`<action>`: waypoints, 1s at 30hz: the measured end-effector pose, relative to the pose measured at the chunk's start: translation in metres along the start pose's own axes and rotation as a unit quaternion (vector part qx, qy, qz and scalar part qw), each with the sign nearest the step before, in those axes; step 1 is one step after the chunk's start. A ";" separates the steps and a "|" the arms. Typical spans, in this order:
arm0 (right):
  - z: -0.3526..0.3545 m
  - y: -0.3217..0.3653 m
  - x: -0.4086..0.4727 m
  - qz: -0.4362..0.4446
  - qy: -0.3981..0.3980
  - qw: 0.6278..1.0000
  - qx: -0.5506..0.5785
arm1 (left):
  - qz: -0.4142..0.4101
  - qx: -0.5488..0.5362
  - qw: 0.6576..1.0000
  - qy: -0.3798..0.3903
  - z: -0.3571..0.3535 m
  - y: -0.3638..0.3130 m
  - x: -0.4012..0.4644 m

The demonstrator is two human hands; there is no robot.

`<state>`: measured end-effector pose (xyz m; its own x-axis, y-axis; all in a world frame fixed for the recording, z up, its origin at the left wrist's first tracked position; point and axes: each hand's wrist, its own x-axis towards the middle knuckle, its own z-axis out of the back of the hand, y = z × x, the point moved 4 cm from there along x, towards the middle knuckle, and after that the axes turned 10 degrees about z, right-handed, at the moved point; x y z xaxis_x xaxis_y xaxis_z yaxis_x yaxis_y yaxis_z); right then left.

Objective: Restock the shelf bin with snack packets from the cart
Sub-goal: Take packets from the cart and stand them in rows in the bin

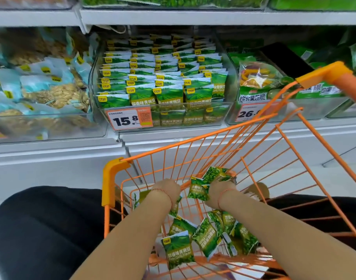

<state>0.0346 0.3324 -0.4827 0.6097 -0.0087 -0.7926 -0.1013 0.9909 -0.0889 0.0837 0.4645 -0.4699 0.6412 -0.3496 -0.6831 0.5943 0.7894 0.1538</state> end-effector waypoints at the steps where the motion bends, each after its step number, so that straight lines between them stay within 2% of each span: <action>1: 0.001 0.003 0.000 0.004 -0.006 1.000 -0.007 | -0.005 -0.017 1.000 -0.008 0.003 0.002 0.001; 3: 0.005 0.006 -0.004 0.020 -0.013 0.999 -0.021 | -0.008 -0.106 0.994 0.006 0.008 0.009 0.003; 5: 0.011 0.006 -0.011 0.051 -0.023 0.998 -0.015 | 0.007 -0.270 0.960 0.076 0.006 0.018 0.008; 7: 0.015 0.002 -0.018 0.069 -0.040 0.997 0.008 | 0.030 -0.454 0.877 0.157 0.005 0.023 0.008; 8: 0.018 0.000 -0.021 0.070 -0.047 0.996 0.017 | 0.040 -0.511 0.839 0.181 0.005 0.024 0.005; 13: 0.036 -0.001 -0.049 0.070 -0.115 0.986 0.097 | 0.076 -0.618 0.739 0.258 0.002 0.017 -0.009; 16: 0.046 0.004 -0.057 0.069 -0.183 0.974 0.110 | 0.094 -0.691 0.666 0.263 0.003 0.009 -0.015; 18: 0.048 0.012 -0.062 0.082 -0.211 0.968 0.112 | 0.089 -0.725 0.631 0.261 0.004 0.003 -0.021; 20: 0.048 0.021 -0.067 0.122 -0.219 0.960 0.126 | 0.078 -0.740 0.618 0.253 0.004 -0.001 -0.024; 23: 0.043 0.027 -0.072 0.183 -0.173 0.948 0.194 | 0.057 -0.751 0.611 0.244 0.000 -0.002 -0.024; 26: 0.038 0.011 -0.066 0.163 -0.151 0.915 0.336 | 0.035 -0.723 0.642 0.253 -0.007 0.000 -0.020; 28: 0.035 -0.005 -0.061 0.124 -0.170 0.900 0.382 | 0.027 -0.720 0.646 0.251 -0.007 0.000 -0.020; 30: 0.030 -0.012 -0.058 0.130 -0.124 0.877 0.445 | 0.008 -0.720 0.646 0.254 -0.004 -0.003 -0.019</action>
<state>0.0239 0.3252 -0.4172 0.8202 0.1542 -0.5509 0.3244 0.6679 0.6699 0.0679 0.4713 -0.4606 0.1816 -0.4130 -0.8924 -0.7124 0.5704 -0.4089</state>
